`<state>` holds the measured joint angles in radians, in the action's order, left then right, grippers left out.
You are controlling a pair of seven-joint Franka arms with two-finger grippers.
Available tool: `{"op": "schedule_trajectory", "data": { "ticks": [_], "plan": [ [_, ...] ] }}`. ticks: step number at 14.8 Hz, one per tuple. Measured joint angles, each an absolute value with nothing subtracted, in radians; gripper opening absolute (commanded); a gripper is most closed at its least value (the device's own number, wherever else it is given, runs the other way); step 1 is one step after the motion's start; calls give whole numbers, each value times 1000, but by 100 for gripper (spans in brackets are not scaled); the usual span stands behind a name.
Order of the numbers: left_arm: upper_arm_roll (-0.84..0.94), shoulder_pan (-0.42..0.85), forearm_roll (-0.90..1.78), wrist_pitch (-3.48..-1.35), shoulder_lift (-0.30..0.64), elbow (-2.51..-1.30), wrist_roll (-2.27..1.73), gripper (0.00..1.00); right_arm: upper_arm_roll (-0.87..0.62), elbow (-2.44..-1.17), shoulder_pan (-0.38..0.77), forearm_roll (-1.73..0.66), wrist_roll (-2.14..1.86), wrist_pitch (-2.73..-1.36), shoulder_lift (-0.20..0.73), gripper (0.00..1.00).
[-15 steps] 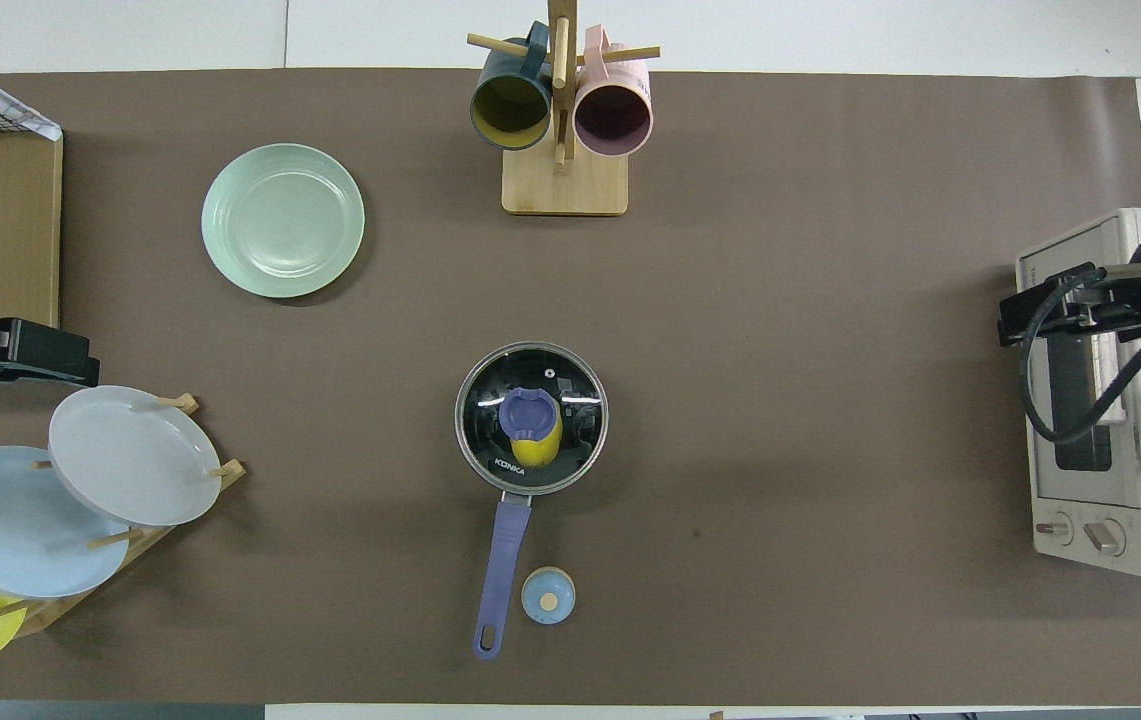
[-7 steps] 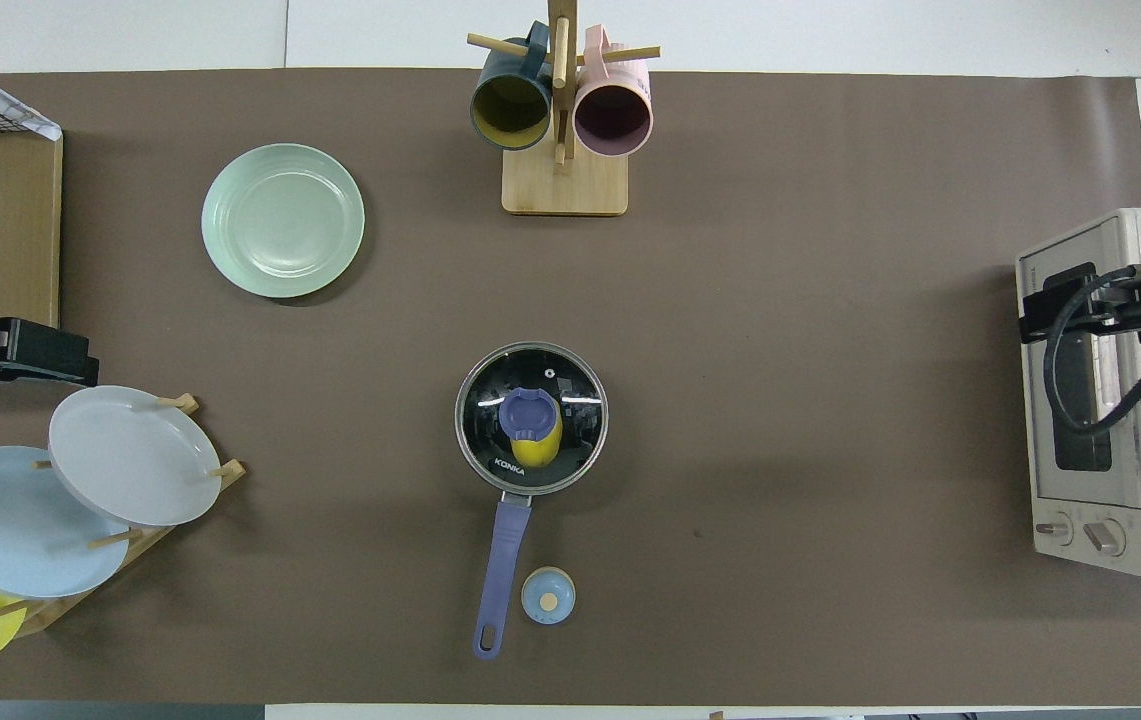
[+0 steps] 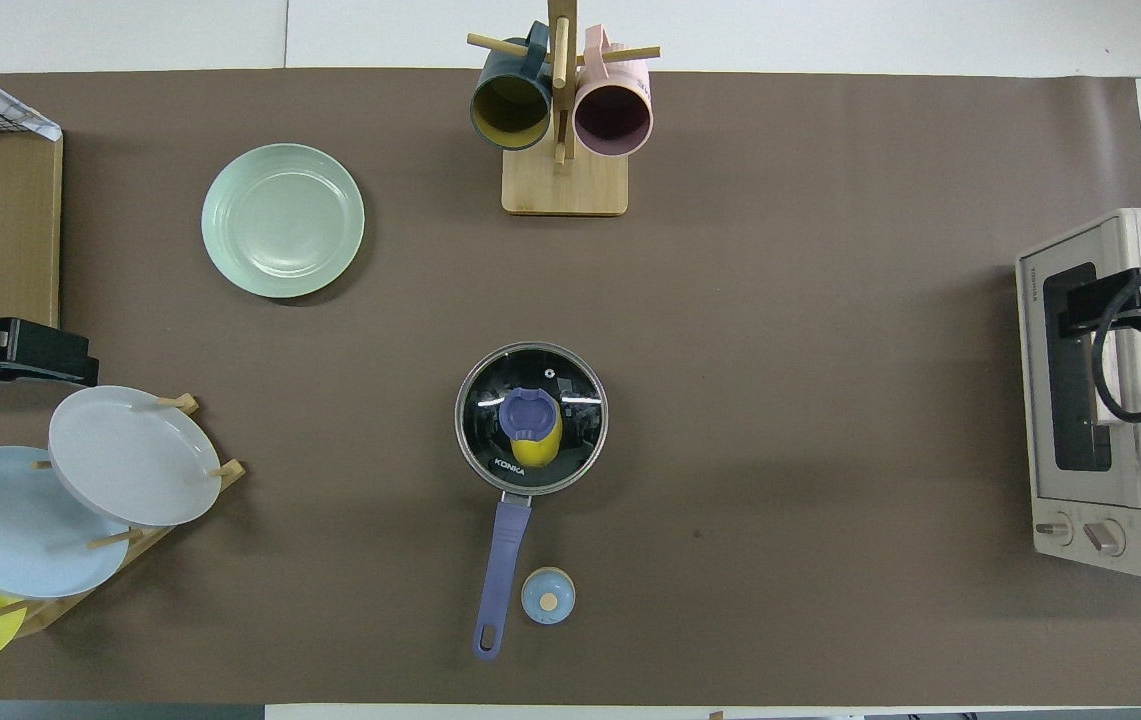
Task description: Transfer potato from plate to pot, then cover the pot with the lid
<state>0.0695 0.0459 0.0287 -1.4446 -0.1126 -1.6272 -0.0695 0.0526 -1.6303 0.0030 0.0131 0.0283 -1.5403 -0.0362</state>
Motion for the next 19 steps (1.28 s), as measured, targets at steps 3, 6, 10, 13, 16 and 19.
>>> {"op": "schedule_trajectory", "data": {
  "ticks": [3, 6, 10, 13, 16, 19],
  "plan": [
    [69, 46, 29, -1446, -113, -1627, -69, 100, 53, -1633, -2, 13, -15, -1543, -38, 100],
    [69, 46, 29, -1447, -113, -1627, -69, 100, 53, -1649, -12, 13, -48, -1572, -39, 100],
    [69, 46, 29, -1452, -113, -1627, -69, 100, 51, -1651, -13, 13, -63, -1573, -41, 100],
    [69, 46, 29, -1453, -113, -1627, -69, 100, 52, -1652, -22, 13, -63, -1569, -42, 100],
    [69, 46, 29, -1454, -113, -1627, -69, 100, 49, -1658, -19, 13, -63, -1568, -42, 100],
    [69, 46, 29, -1454, -113, -1627, -69, 100, 47, -1659, -20, 13, -63, -1568, -42, 100]
  ]
}}
